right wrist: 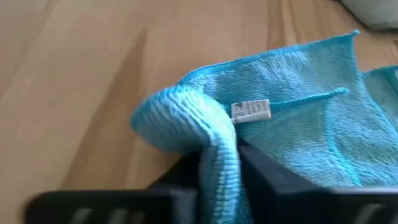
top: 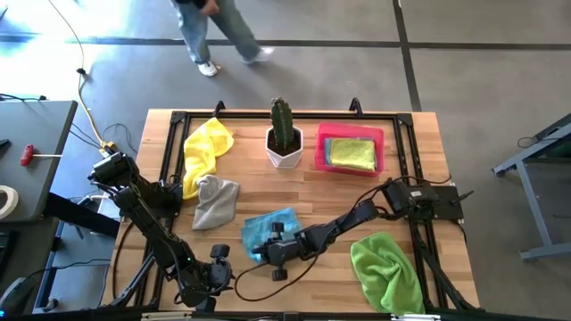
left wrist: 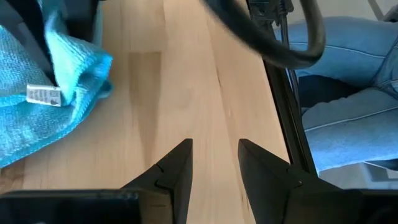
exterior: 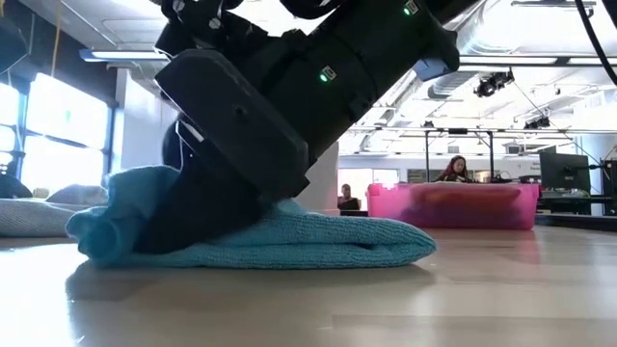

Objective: Fold microfiber towels
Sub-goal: Put the blue towel into the pink laundry bin

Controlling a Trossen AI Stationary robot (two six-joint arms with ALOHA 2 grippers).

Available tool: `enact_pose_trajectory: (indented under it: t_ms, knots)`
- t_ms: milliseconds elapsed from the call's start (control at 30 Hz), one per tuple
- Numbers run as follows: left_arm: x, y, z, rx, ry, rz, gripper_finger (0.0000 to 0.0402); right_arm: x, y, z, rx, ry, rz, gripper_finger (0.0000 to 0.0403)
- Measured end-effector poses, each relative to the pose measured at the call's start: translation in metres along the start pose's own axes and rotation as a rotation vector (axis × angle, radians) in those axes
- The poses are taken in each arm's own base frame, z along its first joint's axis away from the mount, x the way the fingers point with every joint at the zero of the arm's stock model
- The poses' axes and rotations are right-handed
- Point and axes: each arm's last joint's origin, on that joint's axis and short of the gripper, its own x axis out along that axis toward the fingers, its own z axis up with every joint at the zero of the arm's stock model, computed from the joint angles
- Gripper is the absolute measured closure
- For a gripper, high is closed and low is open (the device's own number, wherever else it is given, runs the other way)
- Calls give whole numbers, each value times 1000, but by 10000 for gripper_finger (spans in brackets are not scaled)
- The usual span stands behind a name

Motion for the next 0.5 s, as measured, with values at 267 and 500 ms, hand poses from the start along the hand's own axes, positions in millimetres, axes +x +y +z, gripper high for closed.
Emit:
enact_pose_trajectory:
  t_ms: [267,500]
  knots:
    - [0,0,0,0,0,0,282,-11,-3,7,59,25,72,383]
    - [0,-1,-1,0,17,-18,282,-67,-19,37,131,66,110,397]
